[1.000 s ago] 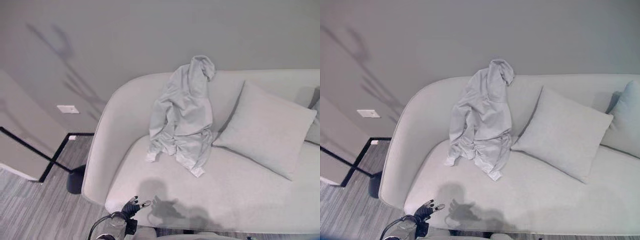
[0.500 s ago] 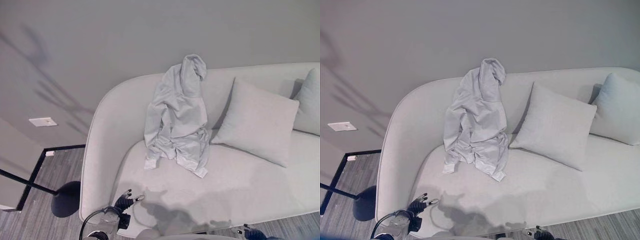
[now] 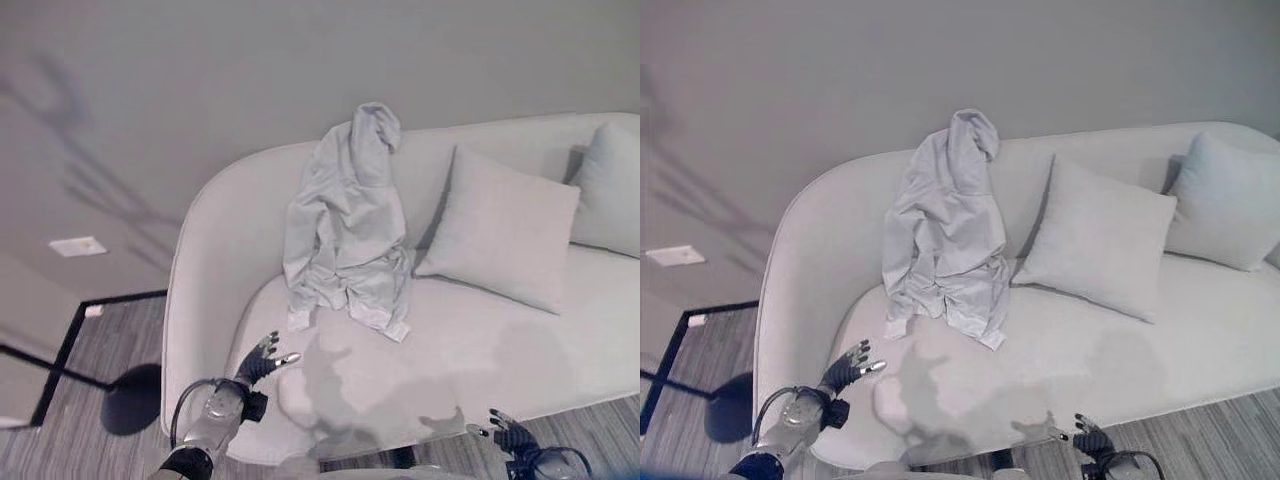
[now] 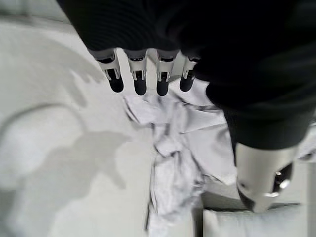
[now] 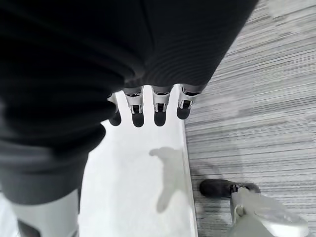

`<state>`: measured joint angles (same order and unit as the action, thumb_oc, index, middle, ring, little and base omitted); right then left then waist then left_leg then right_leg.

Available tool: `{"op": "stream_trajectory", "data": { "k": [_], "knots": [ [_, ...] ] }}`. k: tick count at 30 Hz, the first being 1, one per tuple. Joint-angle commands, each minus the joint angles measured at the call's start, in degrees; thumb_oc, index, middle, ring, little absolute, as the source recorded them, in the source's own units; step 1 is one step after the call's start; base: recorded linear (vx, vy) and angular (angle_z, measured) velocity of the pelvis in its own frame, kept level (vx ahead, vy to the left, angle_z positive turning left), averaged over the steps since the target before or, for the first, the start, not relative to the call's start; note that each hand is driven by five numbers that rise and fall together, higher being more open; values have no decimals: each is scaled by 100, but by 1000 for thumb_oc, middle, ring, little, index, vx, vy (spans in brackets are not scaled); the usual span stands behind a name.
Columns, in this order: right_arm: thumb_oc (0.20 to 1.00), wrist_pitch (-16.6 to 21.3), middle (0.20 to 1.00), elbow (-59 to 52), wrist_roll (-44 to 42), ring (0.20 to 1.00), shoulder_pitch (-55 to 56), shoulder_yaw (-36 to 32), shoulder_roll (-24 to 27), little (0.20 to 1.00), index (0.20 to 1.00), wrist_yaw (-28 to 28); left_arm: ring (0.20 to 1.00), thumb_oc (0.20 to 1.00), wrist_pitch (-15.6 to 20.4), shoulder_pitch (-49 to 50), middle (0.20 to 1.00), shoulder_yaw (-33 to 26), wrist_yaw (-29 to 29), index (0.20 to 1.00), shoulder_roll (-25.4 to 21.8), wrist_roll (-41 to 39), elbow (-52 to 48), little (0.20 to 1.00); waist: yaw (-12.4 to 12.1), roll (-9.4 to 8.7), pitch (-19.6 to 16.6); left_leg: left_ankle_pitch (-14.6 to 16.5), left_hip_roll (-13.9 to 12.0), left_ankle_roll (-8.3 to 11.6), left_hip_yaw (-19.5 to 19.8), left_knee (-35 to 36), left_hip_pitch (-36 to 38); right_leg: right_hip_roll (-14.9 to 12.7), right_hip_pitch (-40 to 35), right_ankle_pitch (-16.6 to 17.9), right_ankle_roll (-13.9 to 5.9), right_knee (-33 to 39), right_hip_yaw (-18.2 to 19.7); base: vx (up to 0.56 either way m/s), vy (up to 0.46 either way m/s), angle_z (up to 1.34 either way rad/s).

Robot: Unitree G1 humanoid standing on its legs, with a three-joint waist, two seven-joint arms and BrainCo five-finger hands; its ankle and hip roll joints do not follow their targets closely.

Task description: Hang the clothes on the sofa on the clothes rack.

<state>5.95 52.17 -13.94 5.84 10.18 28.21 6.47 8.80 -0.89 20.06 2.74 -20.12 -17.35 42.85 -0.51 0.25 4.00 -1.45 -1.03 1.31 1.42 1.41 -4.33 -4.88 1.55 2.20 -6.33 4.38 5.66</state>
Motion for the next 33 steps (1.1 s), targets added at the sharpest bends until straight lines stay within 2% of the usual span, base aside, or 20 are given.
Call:
{"op": "stream_trajectory", "data": {
  "k": [1,9,13,15,20,25,26,29,30,33],
  "knots": [
    [1000,190,1000,-321,65,1000,-237,-259,308,1000,1000,-64,1000,1000,192,-302,1000,-227,54,1000,-175,-80,-228,1000,-6,-291,146,151,78,65,-6,359,453,-96,35,181,-306,62,-124,91,-79,6],
    [1000,272,1000,-1636,153,1000,-518,-575,968,1000,1000,-178,1000,1000,179,-646,1000,-117,2,1000,-374,339,-363,1000,62,-259,144,191,-19,143,8,359,427,-67,-37,89,-300,62,-223,74,-26,10],
    [1000,347,1000,-1795,39,1000,-1213,-416,1288,1000,1000,-345,1000,1000,212,-1396,1000,162,-179,1000,-537,546,-253,1000,73,-228,309,136,-9,150,6,359,222,-65,166,146,-310,62,-190,-55,-7,-4],
    [1000,429,1000,-1715,-115,1000,-2125,-74,1524,1000,1000,-482,1000,1000,253,-2335,1000,435,-392,1000,-685,555,-106,1000,78,-228,562,28,7,176,25,359,-116,-46,502,244,-333,62,-149,-172,-27,0],
    [1000,481,1000,-880,-438,1000,-3900,782,1659,1000,1000,-733,1000,1000,290,-4014,1000,946,-705,1000,-913,424,521,1000,66,-261,890,-191,64,232,57,359,-689,-12,1045,437,-375,62,-82,-101,-23,3],
    [1000,447,1000,894,-750,1000,-6089,1964,1762,1000,1000,-815,1000,1000,352,-6119,1000,1619,-916,1000,-1294,402,1802,1000,80,-250,1162,-419,101,303,120,359,-1295,41,1640,622,-437,62,-7,-64,-22,-1],
    [1000,432,1000,1433,-916,1000,-6790,2249,1782,1000,1000,-867,1000,1000,351,-6798,1000,1840,-962,1000,-1377,380,2280,1000,73,-241,1223,-498,116,334,150,359,-1526,53,1847,660,-462,62,-4,-63,-23,-3],
    [1000,400,1000,1868,-1074,1000,-7423,2544,1721,1000,1000,-865,1000,1000,366,-7384,1000,1985,-1028,1000,-1407,328,2671,1000,89,-221,1283,-567,134,363,203,359,-1776,69,2087,724,-476,62,17,-47,-15,3],
    [1000,397,1000,2158,-1129,1000,-7924,2796,1771,1000,1000,-872,1000,1000,388,-7886,1000,2266,-1077,1000,-1511,462,2918,1000,84,-205,1324,-623,156,390,243,359,-1971,75,2262,754,-482,62,25,-34,-10,2],
    [1000,404,1000,2288,-1163,1000,-8149,2910,1762,1000,1000,-874,1000,1000,386,-8118,1000,2390,-1116,1000,-1590,536,3053,1000,93,-191,1330,-658,167,398,283,359,-2103,74,2385,770,-493,62,25,-6,-2,2]
  ]
}}
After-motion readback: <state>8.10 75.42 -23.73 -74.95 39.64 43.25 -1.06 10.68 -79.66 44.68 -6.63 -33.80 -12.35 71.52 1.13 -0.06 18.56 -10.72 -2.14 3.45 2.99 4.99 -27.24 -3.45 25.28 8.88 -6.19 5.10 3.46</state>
